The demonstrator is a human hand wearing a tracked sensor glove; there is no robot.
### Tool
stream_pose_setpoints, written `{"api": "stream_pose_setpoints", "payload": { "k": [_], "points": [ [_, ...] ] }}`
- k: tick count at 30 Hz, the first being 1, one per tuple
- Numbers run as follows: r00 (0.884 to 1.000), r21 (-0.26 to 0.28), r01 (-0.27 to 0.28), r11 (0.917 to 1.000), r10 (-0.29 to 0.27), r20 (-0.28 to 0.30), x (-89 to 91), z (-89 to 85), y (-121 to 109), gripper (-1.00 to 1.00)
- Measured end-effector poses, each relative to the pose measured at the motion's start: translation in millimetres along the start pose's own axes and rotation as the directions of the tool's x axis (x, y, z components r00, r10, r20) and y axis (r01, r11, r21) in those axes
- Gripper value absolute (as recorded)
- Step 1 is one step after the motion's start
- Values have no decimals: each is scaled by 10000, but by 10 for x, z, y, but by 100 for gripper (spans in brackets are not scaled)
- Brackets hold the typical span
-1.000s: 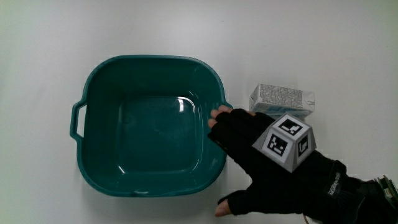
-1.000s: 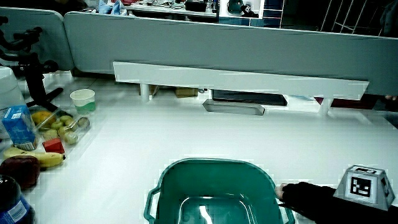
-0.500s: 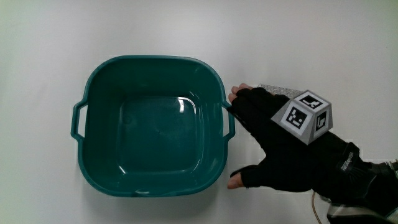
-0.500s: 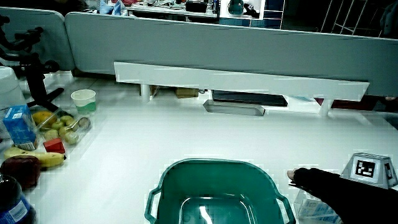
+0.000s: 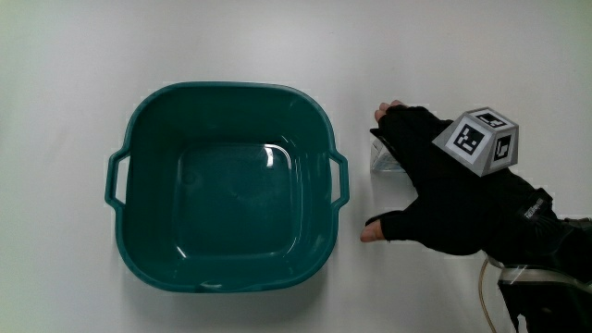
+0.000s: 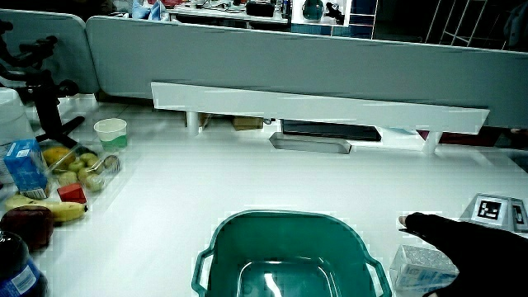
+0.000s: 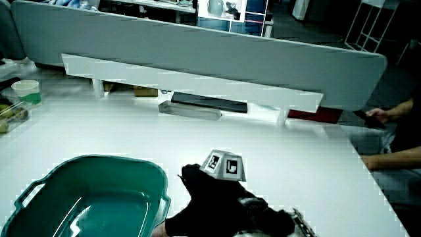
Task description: Pick milk from plate
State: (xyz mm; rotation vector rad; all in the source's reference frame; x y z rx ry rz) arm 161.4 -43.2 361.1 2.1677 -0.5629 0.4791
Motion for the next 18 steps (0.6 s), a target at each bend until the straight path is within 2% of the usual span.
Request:
{"api": "stream_pose_setpoints", "payload": {
  "k": [2,7,10,16,18],
  "points": [
    [9995,50,253,9997,-254,160,63,-3,22,0],
    [9982,-47,579,9983,-580,-120,209,11,71,0],
    [9965,-65,826,9966,-827,-94,270,33,91,0],
    [9890,-225,1428,9895,-1436,-369,467,25,154,0],
    [9850,-245,1694,9852,-1701,-289,558,3,196,0]
  ]
}}
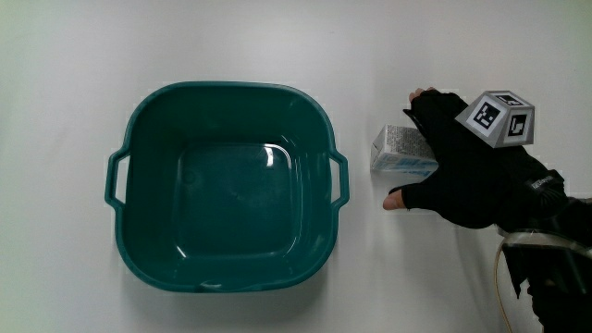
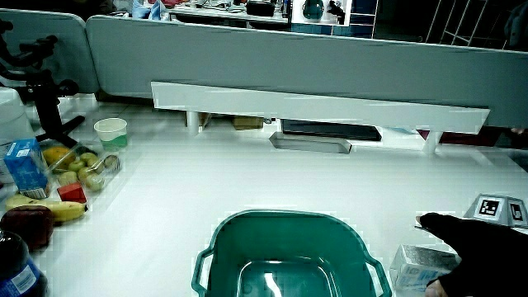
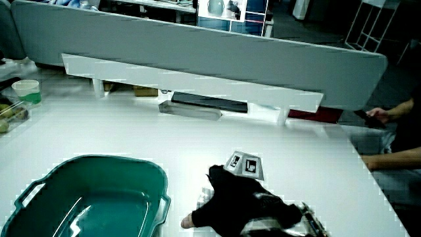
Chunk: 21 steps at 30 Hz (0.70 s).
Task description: Pick milk from plate
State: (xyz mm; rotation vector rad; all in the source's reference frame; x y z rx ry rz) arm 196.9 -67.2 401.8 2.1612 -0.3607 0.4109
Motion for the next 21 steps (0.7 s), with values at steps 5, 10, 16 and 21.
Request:
{"api": "stream_pose_setpoints", "payload": {
  "k": [5,10,16,21],
  "points": [
    [9993,-165,339,9993,-341,-117,97,-3,77,0],
    [9974,-309,721,9969,-724,-70,193,-12,138,0],
    [9938,-468,1115,9927,-1115,17,287,-37,203,0],
    [9896,-527,1439,9882,-1434,144,356,-71,255,0]
  ]
}}
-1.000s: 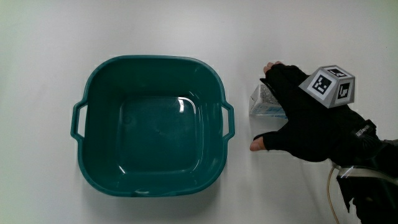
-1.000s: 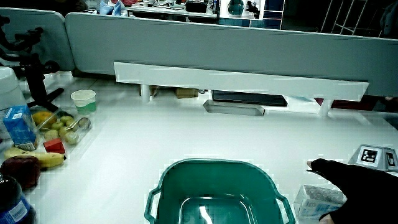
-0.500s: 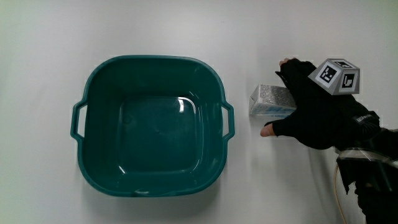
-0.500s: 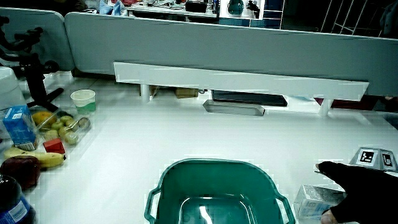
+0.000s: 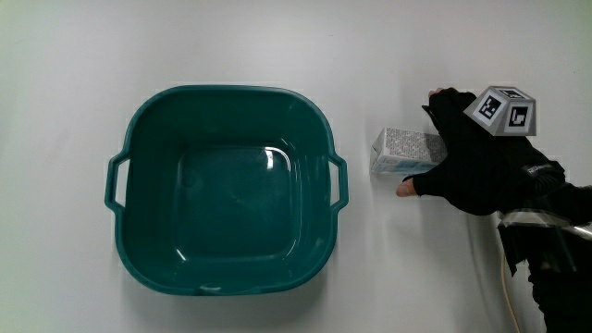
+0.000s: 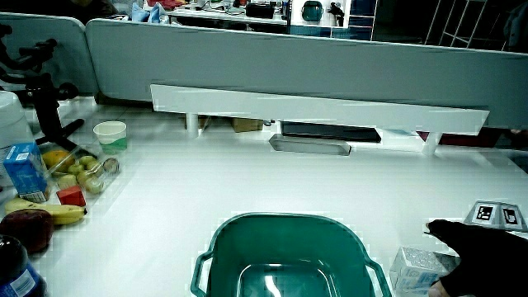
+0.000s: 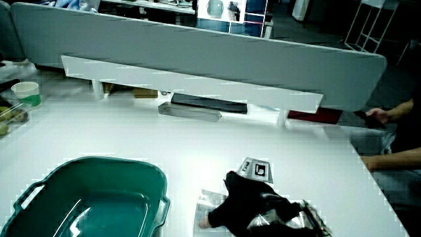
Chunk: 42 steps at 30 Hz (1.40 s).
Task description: Pick milk from plate
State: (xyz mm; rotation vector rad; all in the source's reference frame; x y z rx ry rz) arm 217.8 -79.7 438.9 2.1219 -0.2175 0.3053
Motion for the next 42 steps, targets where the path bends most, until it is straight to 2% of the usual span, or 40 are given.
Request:
{"api": "stream_pose_setpoints", "payload": {
  "k": [7,8,10,13,17,21,28,31,37,41,42],
  "points": [
    [9997,-18,66,10000,-65,246,-17,-18,26,0],
    [9997,11,-77,10000,77,228,-40,-11,10,0],
    [9994,160,49,9999,-54,341,-22,-20,25,0],
    [9995,361,-99,9993,88,312,-35,-8,9,0],
    [9989,909,-315,9954,283,363,-29,9,-6,9],
    [9985,1164,-406,9924,361,403,-26,19,-13,17],
    [9983,1443,-517,9882,476,322,-25,39,-29,32],
    [9980,1388,-592,9885,555,305,-30,37,-24,38],
    [9980,1485,-449,9879,378,504,-19,36,-2,51],
    [9970,1495,-649,9866,579,508,-51,53,-22,60],
    [9965,1586,-605,9855,504,673,-56,53,-18,62]
  ]
}}
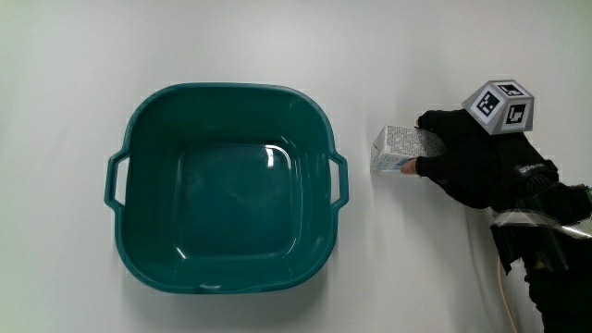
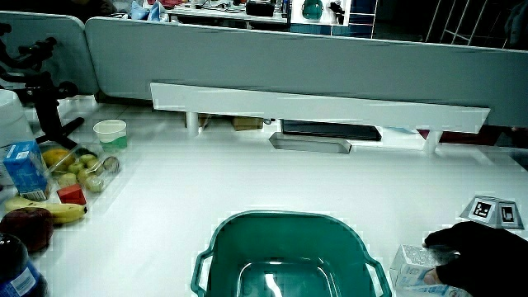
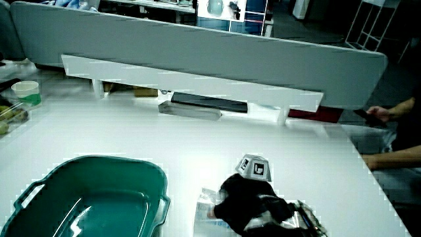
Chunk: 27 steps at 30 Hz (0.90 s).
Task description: Pick milk from plate
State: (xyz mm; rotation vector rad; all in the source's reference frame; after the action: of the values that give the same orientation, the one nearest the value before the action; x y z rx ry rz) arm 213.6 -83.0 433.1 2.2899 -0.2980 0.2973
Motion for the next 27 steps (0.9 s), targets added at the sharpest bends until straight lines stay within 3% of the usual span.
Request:
{"api": "stream_pose_setpoints", "payload": {
  "k": [3,18,27],
  "points": [
    [9993,123,-85,9999,80,367,-27,2,-5,68],
    [9969,366,-238,9990,210,755,-67,22,-39,100],
    [9943,624,-401,9972,336,1015,-130,146,-146,100]
  ]
}}
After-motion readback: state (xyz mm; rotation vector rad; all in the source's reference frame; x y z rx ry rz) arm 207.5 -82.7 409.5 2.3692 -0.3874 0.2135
